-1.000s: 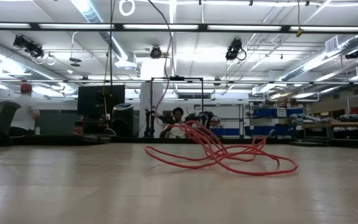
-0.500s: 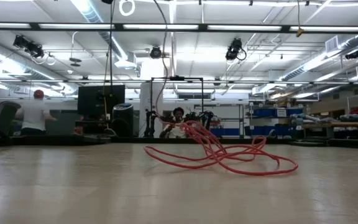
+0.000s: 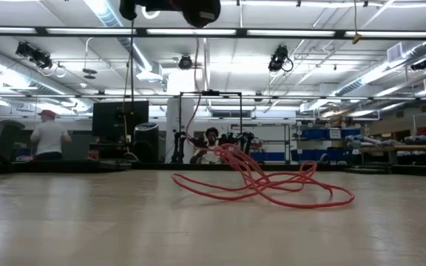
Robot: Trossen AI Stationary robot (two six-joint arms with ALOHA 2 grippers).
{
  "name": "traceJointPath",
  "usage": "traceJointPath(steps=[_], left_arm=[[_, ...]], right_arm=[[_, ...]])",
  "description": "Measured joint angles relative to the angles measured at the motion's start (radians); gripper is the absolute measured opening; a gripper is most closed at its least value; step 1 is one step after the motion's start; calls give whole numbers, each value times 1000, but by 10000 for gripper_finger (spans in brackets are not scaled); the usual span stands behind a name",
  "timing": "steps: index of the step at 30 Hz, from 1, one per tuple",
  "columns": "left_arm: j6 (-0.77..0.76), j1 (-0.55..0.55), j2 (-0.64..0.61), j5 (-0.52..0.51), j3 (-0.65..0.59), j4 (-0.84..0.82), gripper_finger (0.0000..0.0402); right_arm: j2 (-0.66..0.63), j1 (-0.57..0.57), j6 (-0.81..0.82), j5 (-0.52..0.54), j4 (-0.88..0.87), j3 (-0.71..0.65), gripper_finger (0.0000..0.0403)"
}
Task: Coil cords
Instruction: Coil the red wire onto the spool
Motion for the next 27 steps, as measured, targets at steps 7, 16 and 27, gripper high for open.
traceJointPath(steps=[7,16,27], left_arm=[[30,-1,0,66,0,35,0],[111,-14,0,253,0,63,0],[111,-29,-1,378,-226,426,0]], right_arm=[[0,14,156,-70,-108,0,47],[-92,92,396,10,-410,0,99],[-257,134,545,21,-589,1,99]])
